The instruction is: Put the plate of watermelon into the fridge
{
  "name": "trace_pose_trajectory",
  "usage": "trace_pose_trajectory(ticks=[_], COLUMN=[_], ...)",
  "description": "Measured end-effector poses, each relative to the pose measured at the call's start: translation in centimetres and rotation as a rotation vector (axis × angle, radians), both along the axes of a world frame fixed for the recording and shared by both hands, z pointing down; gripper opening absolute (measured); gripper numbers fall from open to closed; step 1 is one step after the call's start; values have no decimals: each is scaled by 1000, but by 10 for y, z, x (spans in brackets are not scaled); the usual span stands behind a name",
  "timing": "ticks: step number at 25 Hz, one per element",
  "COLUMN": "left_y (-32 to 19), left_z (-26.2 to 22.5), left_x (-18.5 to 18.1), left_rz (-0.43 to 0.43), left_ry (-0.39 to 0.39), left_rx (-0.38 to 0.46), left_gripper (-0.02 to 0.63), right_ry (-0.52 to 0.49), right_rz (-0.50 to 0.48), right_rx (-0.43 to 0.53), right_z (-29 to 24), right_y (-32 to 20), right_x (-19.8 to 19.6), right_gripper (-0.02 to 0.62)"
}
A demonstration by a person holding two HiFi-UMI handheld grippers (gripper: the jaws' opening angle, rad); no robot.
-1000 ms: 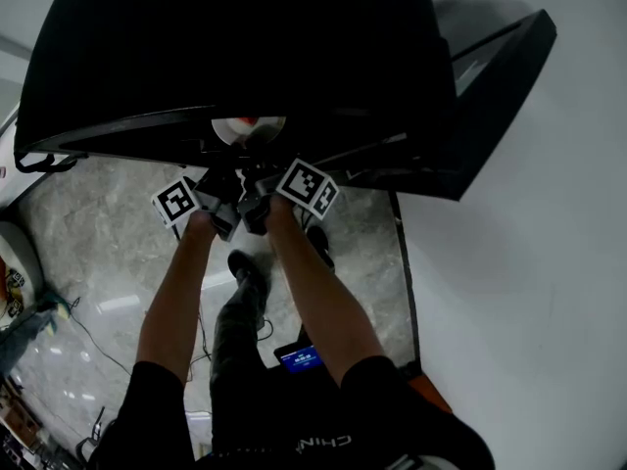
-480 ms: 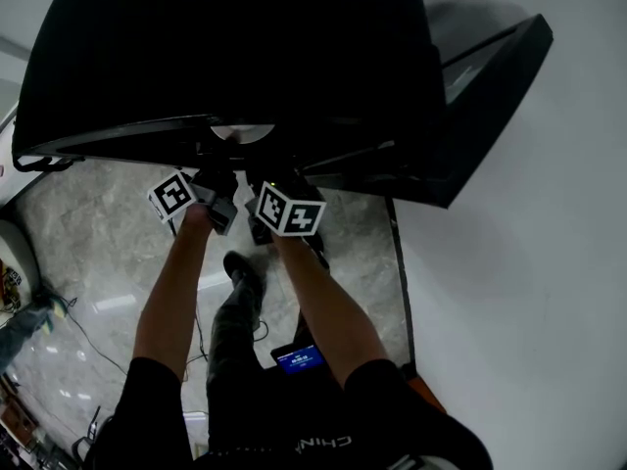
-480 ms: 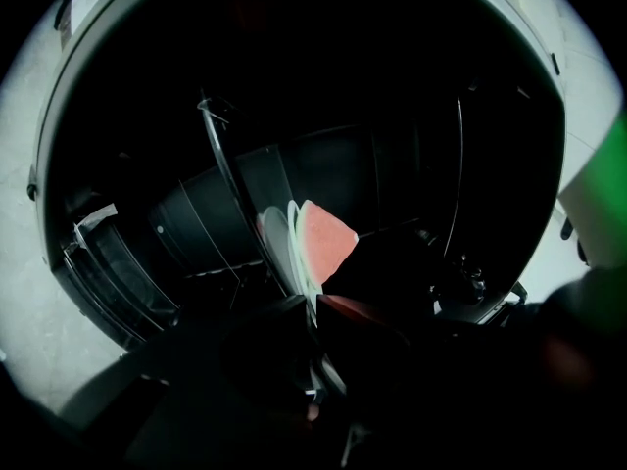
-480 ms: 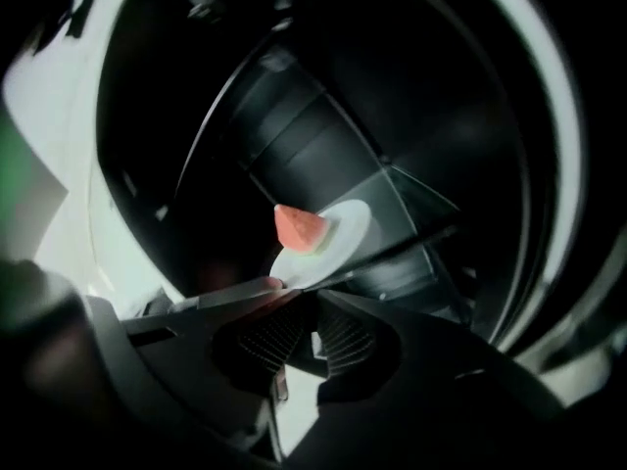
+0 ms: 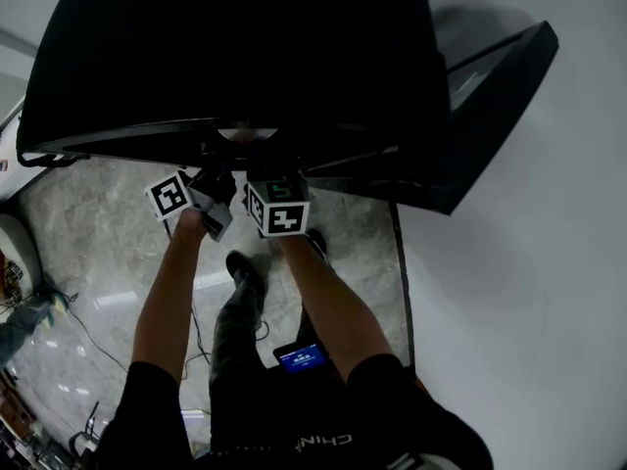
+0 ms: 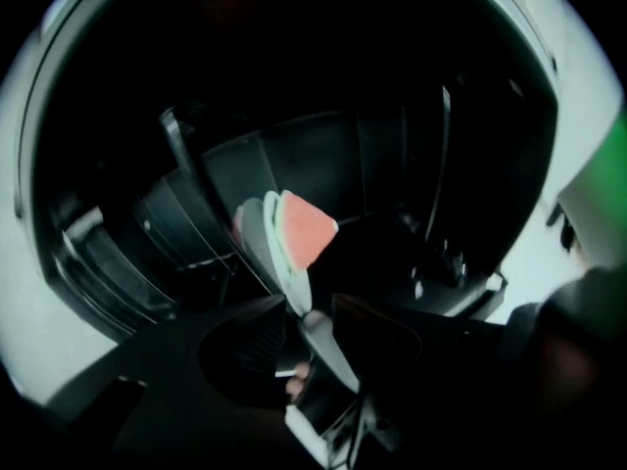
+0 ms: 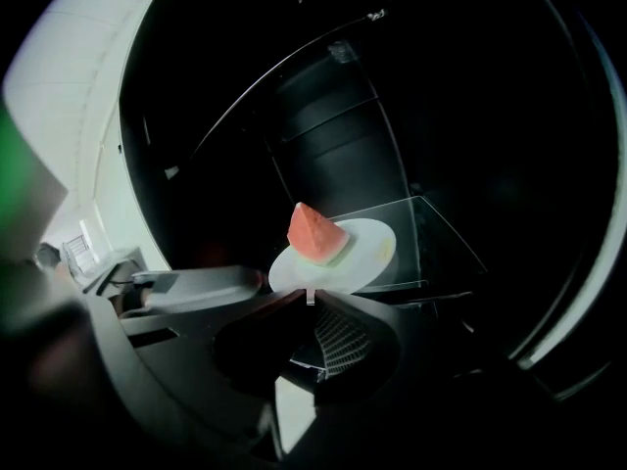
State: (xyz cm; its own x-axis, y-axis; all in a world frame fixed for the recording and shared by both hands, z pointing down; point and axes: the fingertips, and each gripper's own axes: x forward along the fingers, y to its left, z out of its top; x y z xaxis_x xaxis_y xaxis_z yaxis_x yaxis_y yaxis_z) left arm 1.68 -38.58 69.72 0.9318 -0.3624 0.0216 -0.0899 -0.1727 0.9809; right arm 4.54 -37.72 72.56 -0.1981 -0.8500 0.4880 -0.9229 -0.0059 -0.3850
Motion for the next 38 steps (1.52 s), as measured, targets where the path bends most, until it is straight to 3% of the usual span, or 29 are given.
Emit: trace_pose_trajectory(ticks=[2, 5, 7, 9, 29, 38], left_y=[8, 6, 0, -7, -45, -28], left_z=[9, 18, 17, 16, 26, 16], left_x=[-8, -17, -15, -10, 9, 6], left_rz=[31, 57, 62, 58, 38, 100], left_ry=[-168, -497, -632, -706, -884, -829], left_rx=[77, 374, 534, 612, 677, 666], left_gripper=[130, 112, 82, 61, 14, 14], right_ry=[0, -4, -8, -13, 87, 85], right_rz=[-2, -8, -13, -17, 4, -50], right_rx=[0, 0, 2, 1, -47, -92], right_z=[1, 0, 0, 0, 6, -4], right_y=[-1, -2, -3, -5, -41, -26], right_x=[1, 1, 1, 2, 20, 14], right_gripper=[35, 35, 35, 35, 35, 35])
